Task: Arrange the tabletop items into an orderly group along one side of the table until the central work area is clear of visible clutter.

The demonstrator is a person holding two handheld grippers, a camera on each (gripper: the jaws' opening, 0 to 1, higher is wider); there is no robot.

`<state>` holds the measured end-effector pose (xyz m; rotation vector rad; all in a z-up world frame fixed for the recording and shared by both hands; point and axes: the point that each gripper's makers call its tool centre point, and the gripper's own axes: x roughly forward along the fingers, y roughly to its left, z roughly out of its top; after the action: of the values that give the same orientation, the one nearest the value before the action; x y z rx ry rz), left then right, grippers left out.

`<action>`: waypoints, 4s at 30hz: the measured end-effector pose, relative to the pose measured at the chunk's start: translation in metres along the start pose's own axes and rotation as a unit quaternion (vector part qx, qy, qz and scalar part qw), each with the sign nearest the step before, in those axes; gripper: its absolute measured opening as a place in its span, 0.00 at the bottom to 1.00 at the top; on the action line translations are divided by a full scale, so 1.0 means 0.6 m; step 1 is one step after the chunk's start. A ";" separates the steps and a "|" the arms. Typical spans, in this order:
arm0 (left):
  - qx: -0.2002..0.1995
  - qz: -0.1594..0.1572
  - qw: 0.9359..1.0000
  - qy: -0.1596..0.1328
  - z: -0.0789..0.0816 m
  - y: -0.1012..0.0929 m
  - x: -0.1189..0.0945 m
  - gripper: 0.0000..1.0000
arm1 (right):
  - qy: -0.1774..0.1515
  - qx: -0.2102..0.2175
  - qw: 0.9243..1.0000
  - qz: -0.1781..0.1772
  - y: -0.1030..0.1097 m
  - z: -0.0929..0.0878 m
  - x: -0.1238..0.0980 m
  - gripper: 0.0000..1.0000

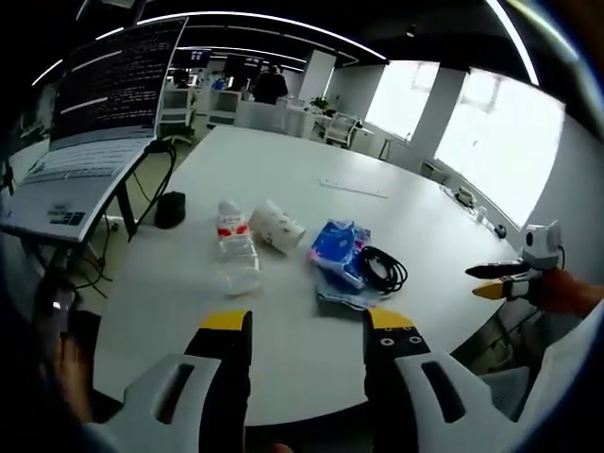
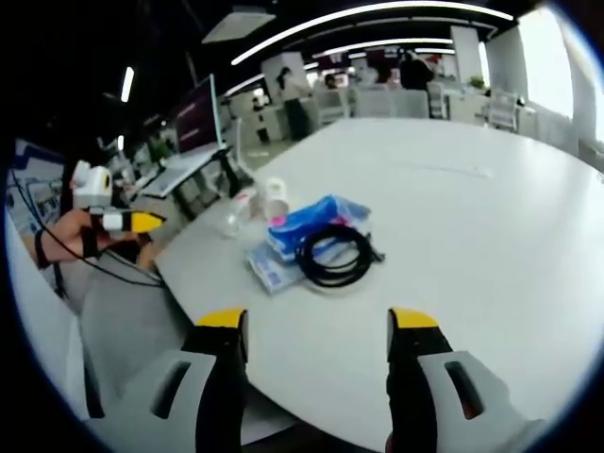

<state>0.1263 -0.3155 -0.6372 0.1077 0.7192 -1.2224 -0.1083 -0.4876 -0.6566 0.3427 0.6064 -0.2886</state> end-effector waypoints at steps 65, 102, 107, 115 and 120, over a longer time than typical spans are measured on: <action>-0.074 0.003 0.997 0.015 -0.021 0.020 0.047 0.43 | 0.014 0.016 1.000 -0.009 -0.001 -0.030 -0.011 0.56; -0.078 0.068 0.994 0.047 0.029 0.088 0.177 0.41 | 0.020 0.006 1.000 0.001 -0.004 -0.014 0.006 0.55; -0.085 0.077 0.992 0.054 0.020 0.099 0.187 0.41 | 0.020 0.008 1.000 -0.002 -0.007 -0.016 0.004 0.55; -0.085 0.091 0.990 0.059 0.024 0.117 0.200 0.41 | 0.024 0.011 1.000 -0.006 -0.012 -0.023 0.000 0.55; -0.076 0.105 0.989 0.070 0.024 0.133 0.216 0.41 | 0.027 0.011 1.000 -0.004 -0.011 -0.028 0.000 0.55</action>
<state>0.2229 -0.3984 -0.7218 0.1418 0.8980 -0.9618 -0.1191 -0.4871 -0.6708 0.3698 0.6590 -0.2951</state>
